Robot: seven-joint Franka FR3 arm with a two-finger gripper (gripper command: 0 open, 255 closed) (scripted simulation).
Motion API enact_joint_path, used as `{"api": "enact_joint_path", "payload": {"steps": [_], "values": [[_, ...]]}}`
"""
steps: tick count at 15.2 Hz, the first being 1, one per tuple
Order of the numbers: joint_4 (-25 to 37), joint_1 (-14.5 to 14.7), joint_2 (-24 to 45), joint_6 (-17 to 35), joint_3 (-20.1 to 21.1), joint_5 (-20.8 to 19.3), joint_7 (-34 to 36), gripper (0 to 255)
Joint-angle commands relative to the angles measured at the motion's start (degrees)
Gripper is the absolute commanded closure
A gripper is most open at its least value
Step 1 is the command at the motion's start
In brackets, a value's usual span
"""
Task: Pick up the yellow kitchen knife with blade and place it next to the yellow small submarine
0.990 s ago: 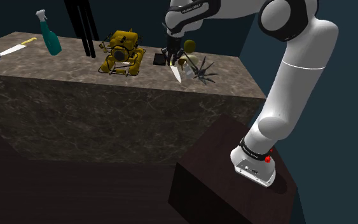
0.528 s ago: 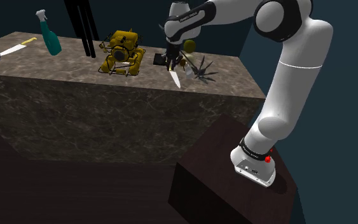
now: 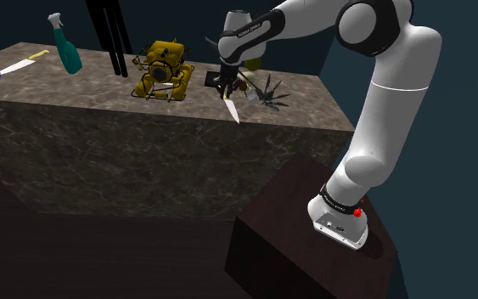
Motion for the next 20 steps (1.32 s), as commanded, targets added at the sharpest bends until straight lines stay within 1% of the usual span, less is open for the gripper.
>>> {"api": "enact_joint_path", "payload": {"steps": [1,5,6,8,11,15,20], "values": [[-0.2,-0.5,1.1,-0.5,-0.4,0.1,-0.2,255],[-0.2,-0.6,1.1,-0.5,-0.3,0.0,-0.2,255],[0.0,-0.4,0.8,-0.9,-0.2,-0.1,0.3,0],[0.5,-0.3,1.6,-0.7,-0.1,0.0,0.3,0],[-0.2,-0.6,1.0,-0.5,-0.3,0.0,-0.2,0],[2.2,-0.4,-2.8,-6.7,-0.6,-0.9,0.5,0],[2.2,-0.4,-2.8,-6.7,-0.6,-0.9,0.5,0]]}}
